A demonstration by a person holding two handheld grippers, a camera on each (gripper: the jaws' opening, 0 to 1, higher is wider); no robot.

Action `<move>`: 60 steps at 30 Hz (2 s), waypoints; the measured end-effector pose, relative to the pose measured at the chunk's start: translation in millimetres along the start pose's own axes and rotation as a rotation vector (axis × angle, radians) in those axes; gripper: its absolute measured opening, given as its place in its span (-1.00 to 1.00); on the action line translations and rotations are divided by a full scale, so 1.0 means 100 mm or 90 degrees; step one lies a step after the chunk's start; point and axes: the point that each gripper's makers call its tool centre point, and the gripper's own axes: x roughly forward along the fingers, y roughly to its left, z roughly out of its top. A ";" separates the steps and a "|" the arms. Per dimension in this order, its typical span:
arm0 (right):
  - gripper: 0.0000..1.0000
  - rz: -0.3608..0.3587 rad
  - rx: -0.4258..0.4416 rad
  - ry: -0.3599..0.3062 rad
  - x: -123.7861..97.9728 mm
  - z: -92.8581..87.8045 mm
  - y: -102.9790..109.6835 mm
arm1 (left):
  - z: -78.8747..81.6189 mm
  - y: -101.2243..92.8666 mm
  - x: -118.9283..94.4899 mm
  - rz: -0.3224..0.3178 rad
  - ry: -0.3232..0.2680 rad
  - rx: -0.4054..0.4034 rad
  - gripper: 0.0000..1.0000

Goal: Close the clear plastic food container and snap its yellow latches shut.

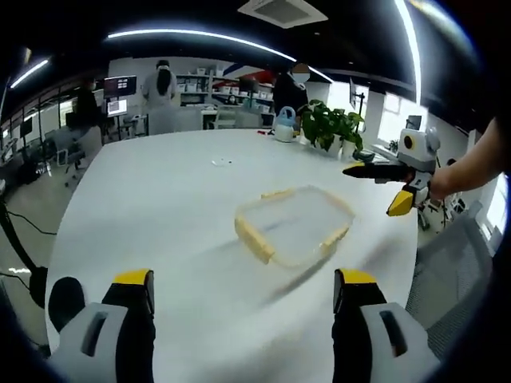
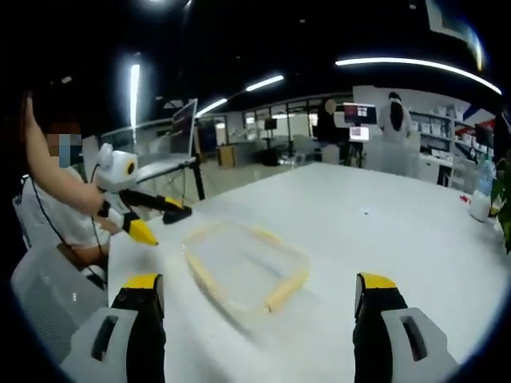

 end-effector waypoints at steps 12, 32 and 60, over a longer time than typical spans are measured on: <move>1.00 -0.024 0.024 -0.021 -0.21 -0.01 0.01 | -0.09 -0.01 -0.23 0.014 -0.013 -0.009 0.89; 0.99 -0.064 0.037 -0.068 -0.55 0.04 0.11 | -0.18 -0.09 -0.51 0.064 -0.052 -0.047 0.87; 1.00 -0.077 0.060 -0.129 -0.86 0.07 0.44 | -0.07 -0.56 -0.84 0.040 -0.171 0.012 0.96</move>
